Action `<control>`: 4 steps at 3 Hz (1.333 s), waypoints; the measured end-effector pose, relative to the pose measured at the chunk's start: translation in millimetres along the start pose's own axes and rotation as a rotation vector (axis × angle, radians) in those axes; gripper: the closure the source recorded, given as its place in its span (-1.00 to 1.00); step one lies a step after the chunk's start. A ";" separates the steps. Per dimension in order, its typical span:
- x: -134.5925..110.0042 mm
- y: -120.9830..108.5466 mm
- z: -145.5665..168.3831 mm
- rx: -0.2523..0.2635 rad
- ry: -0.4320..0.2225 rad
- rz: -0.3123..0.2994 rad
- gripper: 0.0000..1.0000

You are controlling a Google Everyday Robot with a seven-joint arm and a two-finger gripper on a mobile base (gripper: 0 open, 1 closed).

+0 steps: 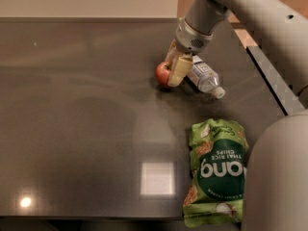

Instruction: Move apple near blue plastic bottle

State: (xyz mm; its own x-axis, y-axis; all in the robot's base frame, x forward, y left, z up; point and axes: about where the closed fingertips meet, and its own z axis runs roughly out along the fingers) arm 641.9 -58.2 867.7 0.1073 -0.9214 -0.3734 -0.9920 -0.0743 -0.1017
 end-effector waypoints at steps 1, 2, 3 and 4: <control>3.0 -2.4 5.9 -0.005 0.011 -0.004 -0.28; 1.7 -4.4 8.9 -0.002 0.008 -0.005 -0.77; 0.9 -6.0 11.5 -0.001 0.005 -0.005 -1.00; 0.8 -6.0 11.5 -0.001 0.005 -0.005 -1.00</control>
Offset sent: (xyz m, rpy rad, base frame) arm 0.0027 -0.0002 -0.0056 -0.0101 0.0025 0.0040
